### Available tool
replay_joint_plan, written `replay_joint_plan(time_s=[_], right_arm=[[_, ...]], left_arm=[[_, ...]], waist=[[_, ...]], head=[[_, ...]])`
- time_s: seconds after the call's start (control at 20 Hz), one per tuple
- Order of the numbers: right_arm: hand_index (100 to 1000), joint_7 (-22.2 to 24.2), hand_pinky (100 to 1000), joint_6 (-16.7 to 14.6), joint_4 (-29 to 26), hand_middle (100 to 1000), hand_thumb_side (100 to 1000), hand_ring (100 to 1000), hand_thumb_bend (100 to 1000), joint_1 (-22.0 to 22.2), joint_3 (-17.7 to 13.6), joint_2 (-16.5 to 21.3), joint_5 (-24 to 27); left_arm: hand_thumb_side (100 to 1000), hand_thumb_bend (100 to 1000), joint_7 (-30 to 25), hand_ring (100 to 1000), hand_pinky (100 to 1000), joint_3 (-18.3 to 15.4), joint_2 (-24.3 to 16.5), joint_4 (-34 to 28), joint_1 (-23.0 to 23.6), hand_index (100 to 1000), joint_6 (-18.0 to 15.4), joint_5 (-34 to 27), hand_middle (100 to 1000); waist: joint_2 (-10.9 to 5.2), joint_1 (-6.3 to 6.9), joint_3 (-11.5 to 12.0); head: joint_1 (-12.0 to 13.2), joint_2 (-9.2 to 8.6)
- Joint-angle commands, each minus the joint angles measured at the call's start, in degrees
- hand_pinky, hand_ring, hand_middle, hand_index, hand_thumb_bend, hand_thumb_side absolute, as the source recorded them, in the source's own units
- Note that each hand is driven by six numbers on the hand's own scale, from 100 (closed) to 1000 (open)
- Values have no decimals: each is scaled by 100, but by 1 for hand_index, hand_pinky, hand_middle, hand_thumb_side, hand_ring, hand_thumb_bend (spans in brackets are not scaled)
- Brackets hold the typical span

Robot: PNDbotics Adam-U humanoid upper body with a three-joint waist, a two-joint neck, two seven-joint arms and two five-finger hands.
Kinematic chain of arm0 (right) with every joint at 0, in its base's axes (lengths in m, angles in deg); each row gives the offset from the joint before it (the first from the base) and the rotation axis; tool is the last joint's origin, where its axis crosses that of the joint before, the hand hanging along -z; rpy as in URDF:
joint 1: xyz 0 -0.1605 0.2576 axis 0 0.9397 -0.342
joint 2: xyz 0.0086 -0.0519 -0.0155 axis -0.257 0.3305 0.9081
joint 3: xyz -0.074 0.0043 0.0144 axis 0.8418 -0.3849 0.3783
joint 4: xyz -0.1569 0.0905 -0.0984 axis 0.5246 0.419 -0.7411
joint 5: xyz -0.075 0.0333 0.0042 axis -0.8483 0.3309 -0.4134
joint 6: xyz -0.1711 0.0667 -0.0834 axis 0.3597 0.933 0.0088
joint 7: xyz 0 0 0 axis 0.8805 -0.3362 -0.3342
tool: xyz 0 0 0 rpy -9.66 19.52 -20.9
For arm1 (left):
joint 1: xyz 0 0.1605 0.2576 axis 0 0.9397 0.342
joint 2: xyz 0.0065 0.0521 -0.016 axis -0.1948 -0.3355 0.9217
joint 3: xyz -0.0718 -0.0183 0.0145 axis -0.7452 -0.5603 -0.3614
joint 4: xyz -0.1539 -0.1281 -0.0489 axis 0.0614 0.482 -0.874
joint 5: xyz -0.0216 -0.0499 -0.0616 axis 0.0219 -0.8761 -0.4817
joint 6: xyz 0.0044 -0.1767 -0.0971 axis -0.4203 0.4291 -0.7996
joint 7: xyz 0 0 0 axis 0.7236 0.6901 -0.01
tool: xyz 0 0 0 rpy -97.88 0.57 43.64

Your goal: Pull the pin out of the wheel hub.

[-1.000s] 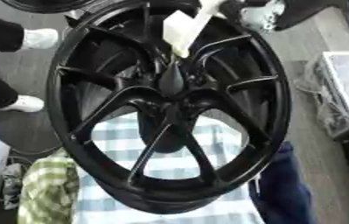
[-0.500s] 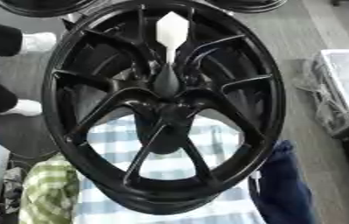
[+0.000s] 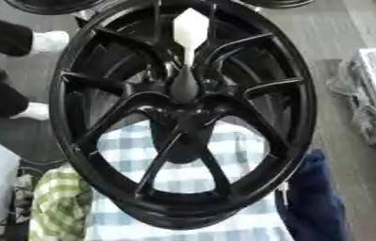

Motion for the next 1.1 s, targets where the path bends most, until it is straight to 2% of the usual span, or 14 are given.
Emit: replay_joint_plan(time_s=[0.05,0.15,0.2,0.25,0.3,0.35,0.45,0.55,0.8,0.95,1.0,1.1], right_arm=[[787,213,861,-268,50,605,100,733,285,108,-130,-125,-551],[864,416,880,-462,125,707,100,781,361,168,-142,-239,-778],[879,496,889,-561,168,728,141,795,368,185,-161,-286,-864],[907,540,906,-652,213,764,436,817,275,200,-186,-329,-921],[914,538,911,-727,262,775,501,825,229,216,-214,-364,-948],[924,508,919,-779,315,797,603,838,148,227,-239,-389,-956],[932,382,927,-823,407,810,685,846,100,232,-275,-430,-913],[936,240,929,-832,459,818,746,847,100,230,-296,-453,-824],[930,-69,928,-803,492,809,740,836,100,198,-336,-475,-586],[881,-370,924,-775,426,749,552,787,100,118,-296,-457,-88],[853,-523,921,-791,380,716,494,758,100,61,-243,-437,272],[831,-802,928,-874,269,683,449,734,100,-77,-103,-352,1014]], left_arm=[[812,100,24,699,809,-60,-182,-67,-89,680,-22,8,630],[812,100,21,699,809,-57,-179,-59,-95,680,-25,6,630],[812,100,20,699,809,-56,-178,-55,-98,680,-27,6,630],[812,100,20,699,809,-55,-178,-53,-100,680,-28,5,630],[811,100,20,699,809,-55,-179,-51,-102,680,-29,5,630],[811,100,21,699,809,-56,-180,-50,-103,680,-31,6,630],[811,100,21,699,809,-55,-176,-50,-104,680,-31,6,630],[812,100,20,699,809,-53,-170,-53,-100,680,-28,8,630],[811,100,20,699,809,-53,-167,-59,-93,680,-25,7,629],[810,100,18,699,808,-49,-166,-65,-95,679,-26,7,629],[810,100,13,698,808,-42,-161,-67,-98,679,-25,8,629],[809,100,-7,697,808,-21,-146,-75,-112,679,-25,10,628]], waist=[[-50,3,11],[-48,16,16],[-48,21,15],[-50,26,12],[-54,30,7],[-59,32,1],[-69,32,-9],[-76,29,-12],[-89,21,-5],[-101,19,-5],[-105,17,-1],[-112,19,17]], head=[[46,-80],[54,-82],[61,-82],[72,-83],[83,-84],[93,-82],[101,-74],[108,-58],[109,-32],[118,-23],[118,-24],[117,-30]])
